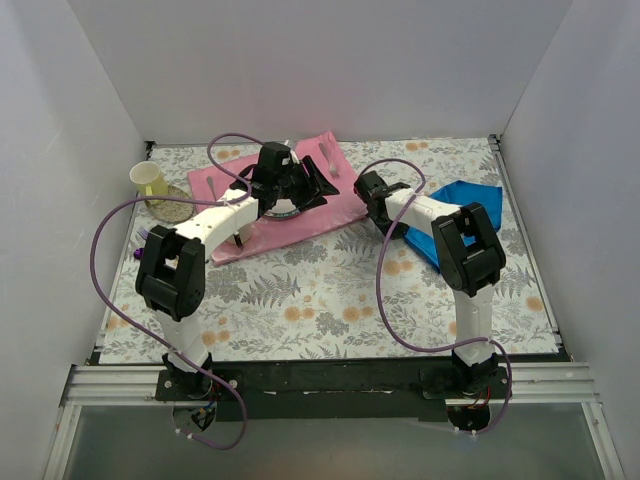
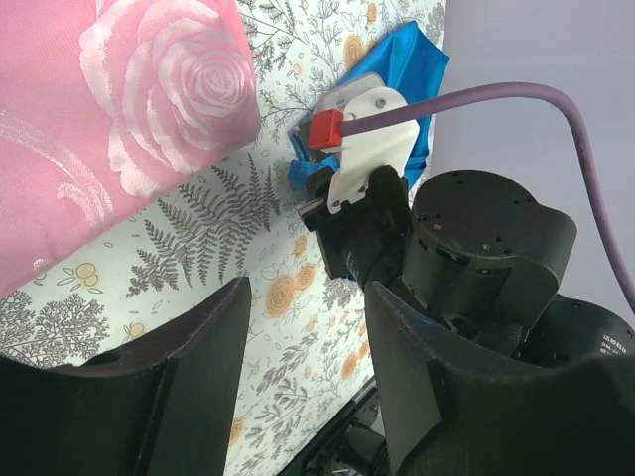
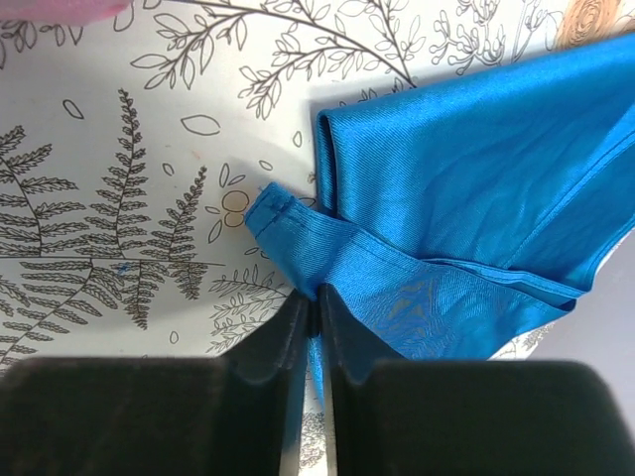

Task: Fold the napkin, place the utensils inside, and roll it up
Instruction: Fold the napkin

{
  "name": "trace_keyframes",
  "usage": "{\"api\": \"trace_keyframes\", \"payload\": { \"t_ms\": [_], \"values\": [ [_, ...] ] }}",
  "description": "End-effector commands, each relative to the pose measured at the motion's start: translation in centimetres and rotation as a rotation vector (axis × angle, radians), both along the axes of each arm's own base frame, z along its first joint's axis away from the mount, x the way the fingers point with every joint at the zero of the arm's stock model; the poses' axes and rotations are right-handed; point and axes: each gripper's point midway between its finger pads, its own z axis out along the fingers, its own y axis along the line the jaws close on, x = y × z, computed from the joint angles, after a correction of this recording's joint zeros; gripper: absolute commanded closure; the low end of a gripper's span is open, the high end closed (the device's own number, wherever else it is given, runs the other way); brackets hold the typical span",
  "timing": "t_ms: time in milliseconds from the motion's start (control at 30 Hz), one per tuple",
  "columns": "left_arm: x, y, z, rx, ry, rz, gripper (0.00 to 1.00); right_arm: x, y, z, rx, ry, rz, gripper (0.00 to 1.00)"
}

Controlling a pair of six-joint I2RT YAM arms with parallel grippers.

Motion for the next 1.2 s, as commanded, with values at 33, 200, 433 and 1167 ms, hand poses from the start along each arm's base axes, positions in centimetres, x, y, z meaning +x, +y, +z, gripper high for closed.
{"api": "trace_keyframes", "payload": {
  "t_ms": [33,200,433,1167],
  "values": [
    [-0.6,0.2,2.9,-0.034,-0.056,-0.012,0.51,1.7,0.0,3.5,0.01,-0.133,-0.038,0.89],
    [-0.7,0.1,3.1,-0.041,-0.056,-0.017,0.51,1.7,-1.5,5.0,0.018,-0.18,-0.094,0.95],
    [-0.7,-0.2,2.9,-0.053,-0.047,-0.028,0.51,1.9,-3.3,6.6,0.046,-0.23,-0.167,0.99],
    [-0.7,-0.7,2.8,-0.072,-0.032,-0.05,0.52,4.6,-1.9,2.2,0.096,-0.151,-0.203,0.99]
  ]
}}
